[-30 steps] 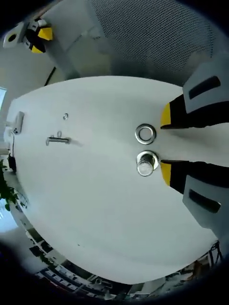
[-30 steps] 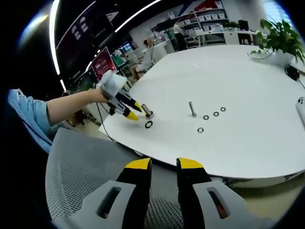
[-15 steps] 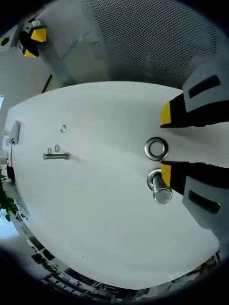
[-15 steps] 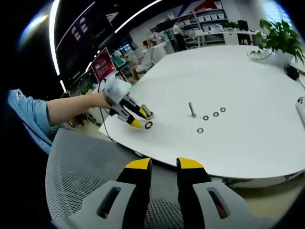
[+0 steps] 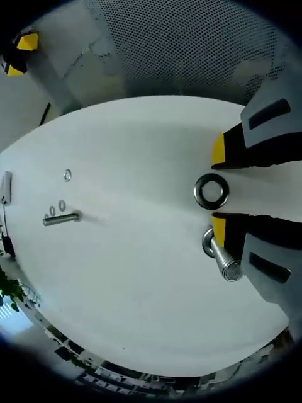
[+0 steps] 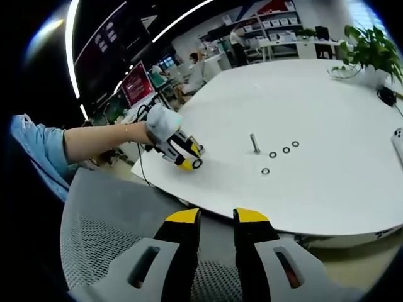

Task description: Place the washer onto the threaded stud by aligning its center hole with the stud, sliding it down to the base, and recovering from edge contact or off-axis alignment until the washer reaches the visible bottom stop.

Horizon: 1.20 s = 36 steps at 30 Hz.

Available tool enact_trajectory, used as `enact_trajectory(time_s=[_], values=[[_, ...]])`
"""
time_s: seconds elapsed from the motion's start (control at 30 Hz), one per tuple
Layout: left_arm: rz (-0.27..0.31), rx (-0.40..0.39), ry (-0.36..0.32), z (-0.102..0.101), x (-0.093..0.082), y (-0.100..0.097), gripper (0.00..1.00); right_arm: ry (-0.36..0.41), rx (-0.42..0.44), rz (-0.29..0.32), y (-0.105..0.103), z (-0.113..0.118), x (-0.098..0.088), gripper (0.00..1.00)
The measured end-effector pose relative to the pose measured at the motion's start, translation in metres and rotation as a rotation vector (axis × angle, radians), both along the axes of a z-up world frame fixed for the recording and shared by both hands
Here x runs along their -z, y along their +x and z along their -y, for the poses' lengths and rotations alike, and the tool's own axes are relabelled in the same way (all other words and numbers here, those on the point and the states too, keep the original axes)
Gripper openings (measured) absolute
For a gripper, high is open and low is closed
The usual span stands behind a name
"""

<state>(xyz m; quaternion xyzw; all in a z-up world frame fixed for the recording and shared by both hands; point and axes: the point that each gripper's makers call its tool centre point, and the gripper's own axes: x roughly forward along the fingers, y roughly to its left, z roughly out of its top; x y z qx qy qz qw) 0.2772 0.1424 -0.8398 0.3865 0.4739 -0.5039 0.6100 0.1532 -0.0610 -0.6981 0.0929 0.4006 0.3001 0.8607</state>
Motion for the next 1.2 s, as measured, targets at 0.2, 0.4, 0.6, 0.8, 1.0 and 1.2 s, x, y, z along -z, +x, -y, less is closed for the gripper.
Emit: enact_trajectory(time_s=[0.2,0.4,0.6,0.8,1.0,1.2], values=[[0.002,0.008,0.001,0.002,-0.001,-0.003,0.29,0.001,0.001,0.000,0.000,0.000,0.000,0.23],[0.018,0.046,0.011,0.003,-0.002,-0.008,0.25,0.003,0.004,0.004,0.001,0.000,-0.001,0.23],[0.019,0.037,0.002,0.003,-0.002,-0.004,0.21,0.006,0.012,0.006,0.001,0.001,-0.001,0.23],[0.048,0.053,-0.031,0.005,-0.003,-0.003,0.19,0.006,0.014,0.006,0.002,0.001,-0.001,0.23],[0.077,0.040,-0.052,0.005,-0.004,-0.003,0.18,0.003,0.012,0.003,0.001,0.001,-0.001,0.23],[0.073,0.008,-0.084,0.004,-0.016,-0.002,0.18,0.001,0.010,0.000,0.001,0.001,0.000,0.23]])
